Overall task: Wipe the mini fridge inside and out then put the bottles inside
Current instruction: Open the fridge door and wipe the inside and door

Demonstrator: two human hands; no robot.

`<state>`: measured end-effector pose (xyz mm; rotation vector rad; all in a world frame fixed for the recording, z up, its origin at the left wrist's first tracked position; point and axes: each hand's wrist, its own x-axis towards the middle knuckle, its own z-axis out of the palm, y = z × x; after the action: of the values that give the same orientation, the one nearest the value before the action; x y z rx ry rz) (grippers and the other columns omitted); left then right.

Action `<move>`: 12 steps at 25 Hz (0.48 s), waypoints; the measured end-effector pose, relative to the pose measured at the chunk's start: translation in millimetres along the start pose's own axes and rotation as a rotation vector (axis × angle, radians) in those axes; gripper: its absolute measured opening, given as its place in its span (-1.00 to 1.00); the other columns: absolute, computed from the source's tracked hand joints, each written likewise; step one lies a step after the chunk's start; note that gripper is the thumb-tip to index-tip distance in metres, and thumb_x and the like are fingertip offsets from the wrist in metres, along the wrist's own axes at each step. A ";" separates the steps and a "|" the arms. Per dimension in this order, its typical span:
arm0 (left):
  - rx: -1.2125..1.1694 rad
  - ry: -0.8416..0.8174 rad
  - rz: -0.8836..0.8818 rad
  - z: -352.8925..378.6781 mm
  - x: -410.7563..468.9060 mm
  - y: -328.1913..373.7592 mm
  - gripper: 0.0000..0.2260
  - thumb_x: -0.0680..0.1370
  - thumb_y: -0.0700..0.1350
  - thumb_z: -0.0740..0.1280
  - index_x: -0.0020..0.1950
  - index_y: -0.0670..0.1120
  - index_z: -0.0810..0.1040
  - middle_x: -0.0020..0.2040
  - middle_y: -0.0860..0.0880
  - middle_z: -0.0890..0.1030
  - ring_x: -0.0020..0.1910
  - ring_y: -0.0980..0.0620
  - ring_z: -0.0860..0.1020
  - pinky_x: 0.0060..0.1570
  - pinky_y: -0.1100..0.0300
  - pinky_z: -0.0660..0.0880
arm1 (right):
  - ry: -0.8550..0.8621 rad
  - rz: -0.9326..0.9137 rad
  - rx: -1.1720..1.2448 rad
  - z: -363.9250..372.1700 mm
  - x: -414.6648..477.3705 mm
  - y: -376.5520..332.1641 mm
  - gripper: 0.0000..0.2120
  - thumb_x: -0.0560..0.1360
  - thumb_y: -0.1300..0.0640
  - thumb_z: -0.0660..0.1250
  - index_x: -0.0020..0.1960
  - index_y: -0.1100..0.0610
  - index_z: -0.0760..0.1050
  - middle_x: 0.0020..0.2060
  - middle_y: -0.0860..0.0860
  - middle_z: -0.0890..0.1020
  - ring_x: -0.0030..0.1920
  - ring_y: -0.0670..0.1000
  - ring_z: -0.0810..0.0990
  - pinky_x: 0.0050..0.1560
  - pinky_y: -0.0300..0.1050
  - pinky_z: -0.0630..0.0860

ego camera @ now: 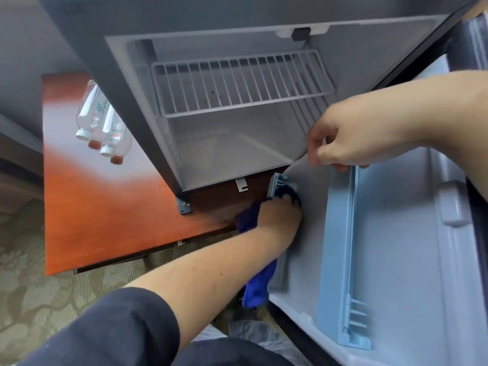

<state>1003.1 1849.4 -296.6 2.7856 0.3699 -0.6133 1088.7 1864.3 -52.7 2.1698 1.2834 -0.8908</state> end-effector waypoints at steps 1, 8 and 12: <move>-0.032 0.047 0.011 -7.5 8.6 -10.5 -0.50 0.65 -0.25 0.24 0.60 -0.11 0.26 0.41 -0.18 0.42 0.35 -0.24 0.47 -0.07 -0.02 0.43 | -0.003 -0.017 -0.019 0.6 -0.1 -2.1 -0.80 0.54 -0.06 0.27 -0.08 -0.08 0.66 -0.30 -0.09 0.75 -0.24 0.03 0.72 -0.05 0.00 0.69; 0.083 -0.180 0.109 5.7 -3.5 -5.2 -0.29 0.62 -0.19 0.34 0.67 -0.18 0.02 0.51 -0.18 0.37 0.52 -0.21 0.23 -0.01 0.00 0.40 | -0.051 -0.066 -0.106 0.7 -11.0 -27.9 -0.81 0.61 0.06 0.24 0.00 -0.14 0.61 -0.25 -0.19 0.70 -0.20 -0.17 0.61 -0.22 -0.21 0.44; 0.111 -0.128 0.281 31.7 -37.0 -3.3 -0.54 0.61 -0.17 0.36 0.49 -0.24 0.40 0.42 -0.23 0.48 0.39 -0.22 0.46 0.05 -0.02 0.49 | -0.041 -0.039 -0.094 0.0 -17.0 -40.2 -0.78 0.59 0.07 0.22 0.04 -0.10 0.64 -0.18 -0.11 0.75 -0.10 -0.03 0.69 0.00 -0.09 0.63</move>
<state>957.8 1835.7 -308.7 2.8092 -0.0838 -0.7562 1047.1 1872.6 -42.9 2.0510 1.3249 -0.8683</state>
